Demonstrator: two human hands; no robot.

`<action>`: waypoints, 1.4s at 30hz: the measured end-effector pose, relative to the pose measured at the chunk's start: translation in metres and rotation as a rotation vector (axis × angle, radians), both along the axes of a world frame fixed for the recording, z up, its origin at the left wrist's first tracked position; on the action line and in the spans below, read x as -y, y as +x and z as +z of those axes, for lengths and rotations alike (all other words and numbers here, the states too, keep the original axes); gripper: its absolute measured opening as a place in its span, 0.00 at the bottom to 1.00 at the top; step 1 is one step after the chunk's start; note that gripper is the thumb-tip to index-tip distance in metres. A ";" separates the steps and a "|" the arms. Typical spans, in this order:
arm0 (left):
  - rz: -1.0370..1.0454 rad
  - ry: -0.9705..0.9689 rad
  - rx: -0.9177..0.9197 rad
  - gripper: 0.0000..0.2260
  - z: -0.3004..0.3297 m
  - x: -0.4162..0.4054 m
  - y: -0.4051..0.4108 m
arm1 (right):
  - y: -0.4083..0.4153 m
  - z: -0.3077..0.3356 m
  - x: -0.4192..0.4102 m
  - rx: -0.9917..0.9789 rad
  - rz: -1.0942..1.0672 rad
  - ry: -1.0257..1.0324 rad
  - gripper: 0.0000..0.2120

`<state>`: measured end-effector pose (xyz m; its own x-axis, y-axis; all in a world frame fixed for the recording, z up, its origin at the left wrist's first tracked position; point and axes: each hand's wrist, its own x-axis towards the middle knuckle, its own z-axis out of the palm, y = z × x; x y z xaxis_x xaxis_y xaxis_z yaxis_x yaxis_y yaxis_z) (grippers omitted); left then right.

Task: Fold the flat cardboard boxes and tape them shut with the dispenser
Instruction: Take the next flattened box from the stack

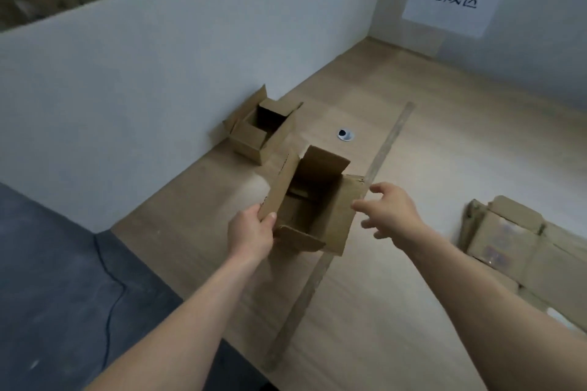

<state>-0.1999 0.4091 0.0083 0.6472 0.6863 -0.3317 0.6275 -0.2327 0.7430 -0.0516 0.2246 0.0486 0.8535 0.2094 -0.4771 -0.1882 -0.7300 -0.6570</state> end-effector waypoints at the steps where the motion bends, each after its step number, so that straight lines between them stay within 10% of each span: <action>1: 0.000 -0.039 -0.003 0.17 -0.001 -0.017 0.002 | -0.003 -0.002 -0.014 -0.051 -0.037 0.065 0.29; 9: 0.083 -0.150 0.006 0.04 0.008 -0.113 -0.007 | -0.036 -0.021 -0.104 -0.219 -0.032 0.238 0.03; 27: 0.342 0.242 -0.009 0.09 -0.019 -0.241 0.005 | -0.029 -0.041 -0.244 -0.406 -0.098 0.421 0.04; 42: 0.557 0.119 0.074 0.14 -0.023 -0.192 -0.021 | -0.034 -0.041 -0.202 -0.393 -0.155 0.480 0.18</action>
<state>-0.2207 0.6014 -0.0147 0.1963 0.9603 -0.1982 0.6265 0.0327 0.7788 -0.0859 0.4265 0.0073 0.6716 0.3654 -0.6446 -0.5613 -0.3169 -0.7645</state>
